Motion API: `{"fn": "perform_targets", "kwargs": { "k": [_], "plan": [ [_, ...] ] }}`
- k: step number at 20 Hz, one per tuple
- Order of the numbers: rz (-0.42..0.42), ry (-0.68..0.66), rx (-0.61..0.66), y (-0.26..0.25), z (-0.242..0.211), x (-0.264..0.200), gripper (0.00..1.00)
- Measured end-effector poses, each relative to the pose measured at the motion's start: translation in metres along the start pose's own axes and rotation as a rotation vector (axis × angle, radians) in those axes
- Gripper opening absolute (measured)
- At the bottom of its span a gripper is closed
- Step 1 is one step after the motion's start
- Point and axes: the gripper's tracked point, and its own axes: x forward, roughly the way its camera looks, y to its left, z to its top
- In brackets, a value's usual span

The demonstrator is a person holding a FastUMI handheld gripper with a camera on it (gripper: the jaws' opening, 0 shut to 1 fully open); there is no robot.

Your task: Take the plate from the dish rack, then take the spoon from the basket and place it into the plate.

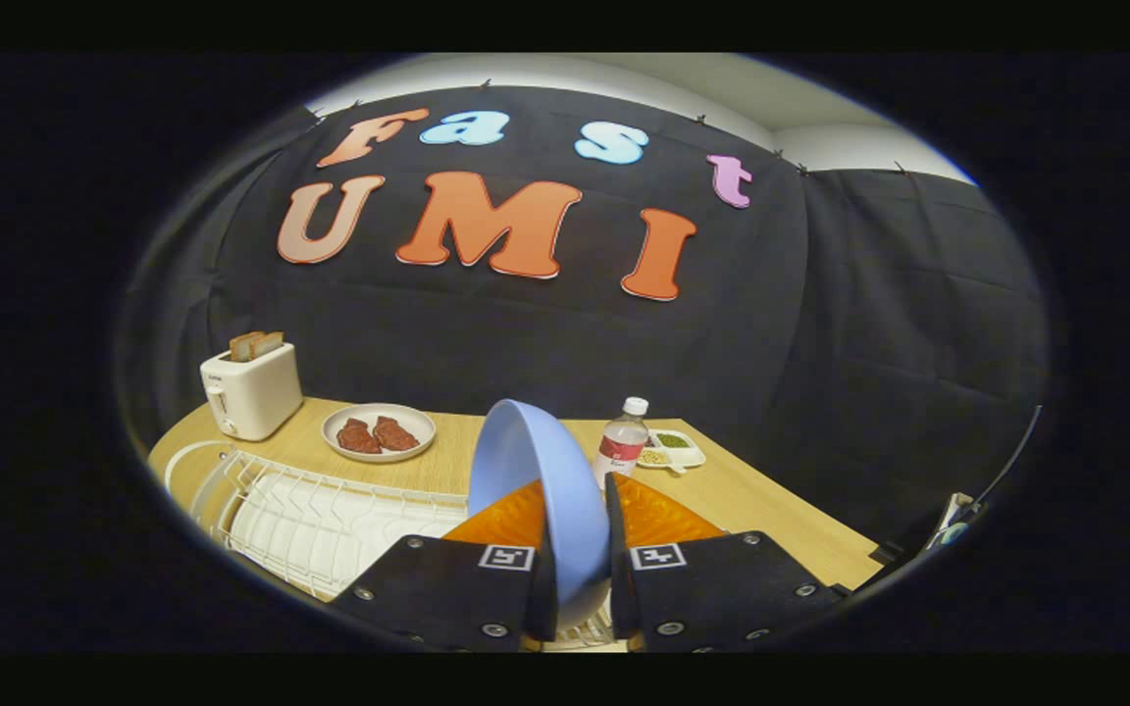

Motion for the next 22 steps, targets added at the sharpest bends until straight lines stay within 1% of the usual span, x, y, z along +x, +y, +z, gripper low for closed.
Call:
{"fn": "perform_targets", "kwargs": {
  "k": [3, 6, 11, 14, 17, 20, 22],
  "plan": [
    [0.039, -0.006, 0.051, -0.001, 0.006, -0.014, 0.21],
    [0.112, 0.012, 0.113, 0.003, 0.001, -0.032, 0.21],
    [0.232, 0.06, 0.213, 0.01, -0.02, -0.065, 0.21],
    [0.317, 0.102, 0.288, 0.018, -0.036, -0.086, 0.21],
    [0.377, 0.131, 0.341, 0.021, -0.054, -0.107, 0.21],
    [0.468, 0.179, 0.422, 0.033, -0.072, -0.13, 0.21],
    [0.494, 0.196, 0.438, 0.033, -0.083, -0.141, 0.21]
  ]
}}
